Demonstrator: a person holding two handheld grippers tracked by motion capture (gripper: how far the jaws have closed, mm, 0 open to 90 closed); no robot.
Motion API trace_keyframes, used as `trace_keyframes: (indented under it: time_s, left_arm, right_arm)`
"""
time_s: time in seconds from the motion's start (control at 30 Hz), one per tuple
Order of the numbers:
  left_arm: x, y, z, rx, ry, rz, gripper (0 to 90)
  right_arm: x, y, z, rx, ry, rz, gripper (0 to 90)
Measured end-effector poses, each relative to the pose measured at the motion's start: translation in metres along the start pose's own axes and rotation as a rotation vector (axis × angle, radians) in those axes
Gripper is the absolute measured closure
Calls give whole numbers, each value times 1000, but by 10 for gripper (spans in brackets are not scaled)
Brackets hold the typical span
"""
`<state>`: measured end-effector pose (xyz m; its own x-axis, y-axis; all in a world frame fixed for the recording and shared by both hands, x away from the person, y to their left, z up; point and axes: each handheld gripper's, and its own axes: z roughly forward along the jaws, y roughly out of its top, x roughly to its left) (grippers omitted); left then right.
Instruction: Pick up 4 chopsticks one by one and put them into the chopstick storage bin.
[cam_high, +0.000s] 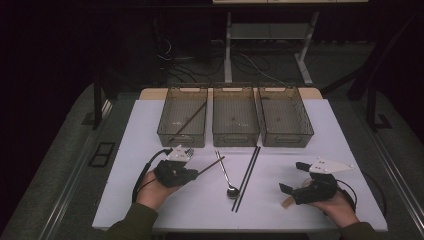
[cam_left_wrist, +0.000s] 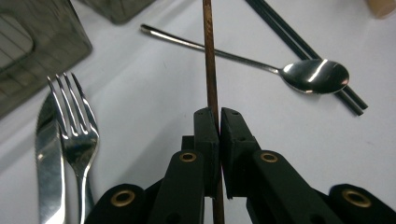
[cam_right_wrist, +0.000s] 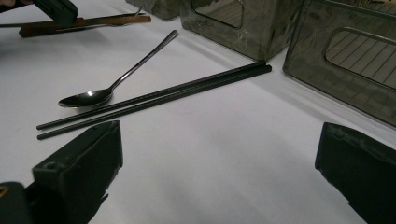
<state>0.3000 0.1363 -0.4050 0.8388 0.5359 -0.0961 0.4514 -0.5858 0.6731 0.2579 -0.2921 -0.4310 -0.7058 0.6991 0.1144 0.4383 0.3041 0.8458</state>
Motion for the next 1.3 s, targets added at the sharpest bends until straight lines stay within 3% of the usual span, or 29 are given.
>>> trace_keyframes:
  time_s: [0.27, 0.67, 0.87, 1.07, 1.1, 1.3]
  left_arm:
    - [9, 13, 1, -10, -22, 32, 854]
    - [20, 37, -8, -67, -41, 32, 853]
    - [29, 55, -15, -97, -29, 51, 853]
    - [42, 70, -17, -96, -10, 61, 854]
    - [45, 73, -17, -96, -5, 53, 854]
    - [67, 84, -20, -134, 30, 32, 854]
  right_arm:
    - [0, 0, 0, 1, -4, 4, 10]
    - [-1, 0, -1, -3, -4, 9, 10]
    - [-1, 0, -1, -7, -9, 8, 10]
    - [-1, 0, -2, -4, -5, 19, 10]
    - [-2, 0, -1, -12, -10, 1, 10]
    - [-1, 0, -2, -8, -8, 13, 10]
